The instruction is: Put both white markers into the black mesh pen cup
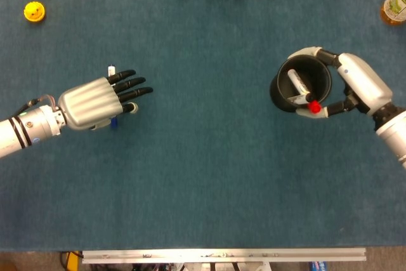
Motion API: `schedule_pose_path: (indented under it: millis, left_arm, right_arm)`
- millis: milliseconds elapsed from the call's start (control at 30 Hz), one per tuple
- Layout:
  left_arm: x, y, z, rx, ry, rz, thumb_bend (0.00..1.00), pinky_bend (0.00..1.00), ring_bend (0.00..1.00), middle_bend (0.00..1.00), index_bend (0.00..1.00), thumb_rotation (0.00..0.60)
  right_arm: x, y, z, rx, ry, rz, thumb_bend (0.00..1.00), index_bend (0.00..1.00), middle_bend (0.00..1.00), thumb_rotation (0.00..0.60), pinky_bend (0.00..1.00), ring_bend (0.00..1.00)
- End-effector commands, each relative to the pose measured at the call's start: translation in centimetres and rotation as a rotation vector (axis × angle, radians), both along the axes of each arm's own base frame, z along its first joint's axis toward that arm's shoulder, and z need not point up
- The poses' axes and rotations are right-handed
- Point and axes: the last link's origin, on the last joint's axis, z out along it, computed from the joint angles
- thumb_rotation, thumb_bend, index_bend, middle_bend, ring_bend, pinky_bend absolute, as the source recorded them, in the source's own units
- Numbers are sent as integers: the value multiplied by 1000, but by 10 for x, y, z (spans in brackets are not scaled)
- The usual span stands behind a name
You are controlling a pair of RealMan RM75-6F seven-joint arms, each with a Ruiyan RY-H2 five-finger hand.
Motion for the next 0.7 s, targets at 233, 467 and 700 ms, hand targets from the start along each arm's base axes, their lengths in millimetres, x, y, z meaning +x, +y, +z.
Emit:
schedule_pose_path:
  millis: [233,467,700]
  left_arm:
    - [-18,4,-2,13,64,2,278,86,0,76,355,600]
    - [-23,5,-4,14,69,13,279,86,0,77,362,600]
    - [-26,4,-7,8,75,17,279,86,0,77,363,600]
  right_arm:
    - [7,1,-11,22,-12,15,409,406,364,600,366,329]
    - [7,2,-12,19,-14,13,409,406,365,600,366,330]
    - [7,1,-12,15,-12,12,408,406,364,600,366,329]
